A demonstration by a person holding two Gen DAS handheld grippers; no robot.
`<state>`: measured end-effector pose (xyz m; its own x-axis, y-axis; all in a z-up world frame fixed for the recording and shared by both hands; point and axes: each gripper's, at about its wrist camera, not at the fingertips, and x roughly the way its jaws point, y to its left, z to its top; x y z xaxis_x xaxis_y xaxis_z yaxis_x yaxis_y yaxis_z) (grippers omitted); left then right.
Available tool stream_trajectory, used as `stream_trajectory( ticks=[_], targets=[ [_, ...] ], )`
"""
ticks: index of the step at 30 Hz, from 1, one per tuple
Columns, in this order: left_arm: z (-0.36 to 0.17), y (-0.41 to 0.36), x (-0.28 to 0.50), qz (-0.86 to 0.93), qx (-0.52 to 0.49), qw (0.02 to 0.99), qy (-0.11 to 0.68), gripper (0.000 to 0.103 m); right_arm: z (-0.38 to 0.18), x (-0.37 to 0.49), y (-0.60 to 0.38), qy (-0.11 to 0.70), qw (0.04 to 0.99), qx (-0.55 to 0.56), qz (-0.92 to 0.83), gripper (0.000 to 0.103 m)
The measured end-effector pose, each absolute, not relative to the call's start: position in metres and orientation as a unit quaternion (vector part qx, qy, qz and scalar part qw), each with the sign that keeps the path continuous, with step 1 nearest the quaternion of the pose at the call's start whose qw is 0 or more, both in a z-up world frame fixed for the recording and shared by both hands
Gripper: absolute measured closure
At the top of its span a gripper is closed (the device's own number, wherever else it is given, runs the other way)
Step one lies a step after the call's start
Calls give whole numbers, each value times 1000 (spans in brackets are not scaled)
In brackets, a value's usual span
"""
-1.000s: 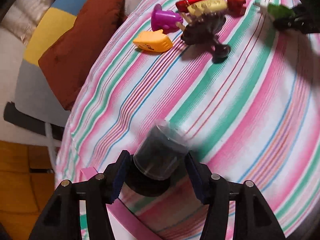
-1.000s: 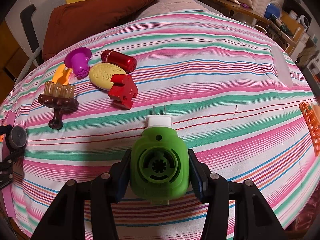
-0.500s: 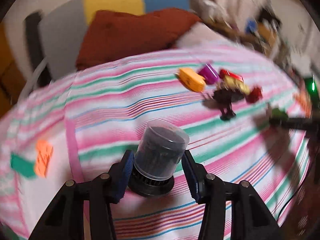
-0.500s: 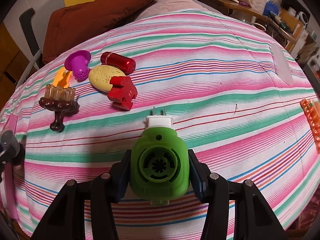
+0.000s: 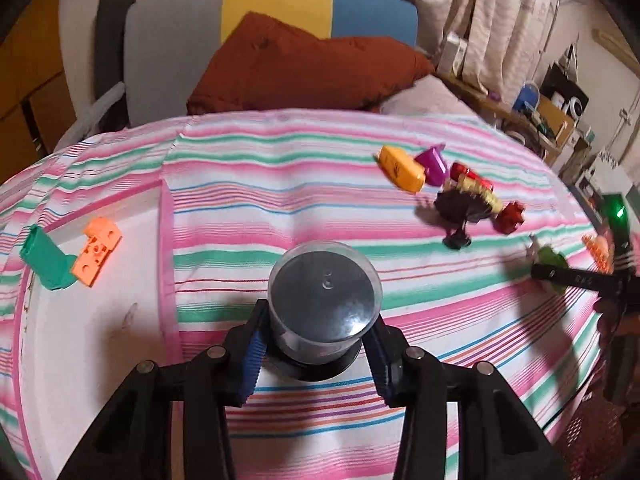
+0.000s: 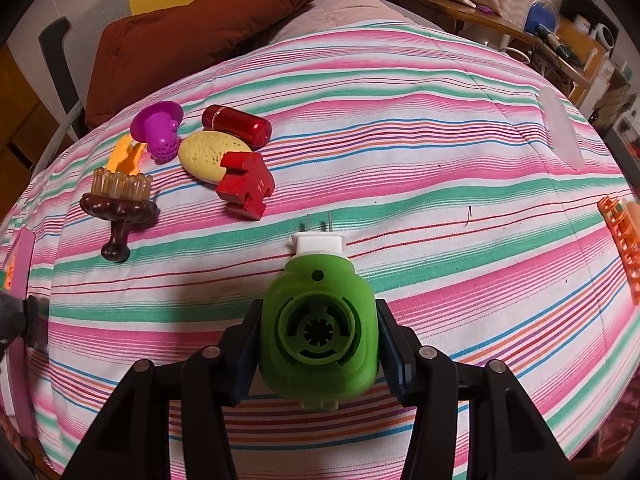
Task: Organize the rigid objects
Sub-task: 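Carry the clear jar over the white tray with the left gripper while the right holds the device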
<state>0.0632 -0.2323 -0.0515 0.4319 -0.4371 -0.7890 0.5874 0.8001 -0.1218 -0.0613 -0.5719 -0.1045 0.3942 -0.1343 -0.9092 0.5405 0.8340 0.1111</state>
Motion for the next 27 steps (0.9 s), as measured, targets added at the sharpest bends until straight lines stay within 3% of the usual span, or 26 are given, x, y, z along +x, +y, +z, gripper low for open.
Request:
stream_trajectory(
  ticks=[14,27],
  targets=[
    [-29,-151,40,-286,17,861,420,58,-100,-57,-529,493,833,229,-105,50],
    [-39,-67,84,-201,-40,880,428,58,-98,-50,-473,489,849,192,-60,50]
  ],
)
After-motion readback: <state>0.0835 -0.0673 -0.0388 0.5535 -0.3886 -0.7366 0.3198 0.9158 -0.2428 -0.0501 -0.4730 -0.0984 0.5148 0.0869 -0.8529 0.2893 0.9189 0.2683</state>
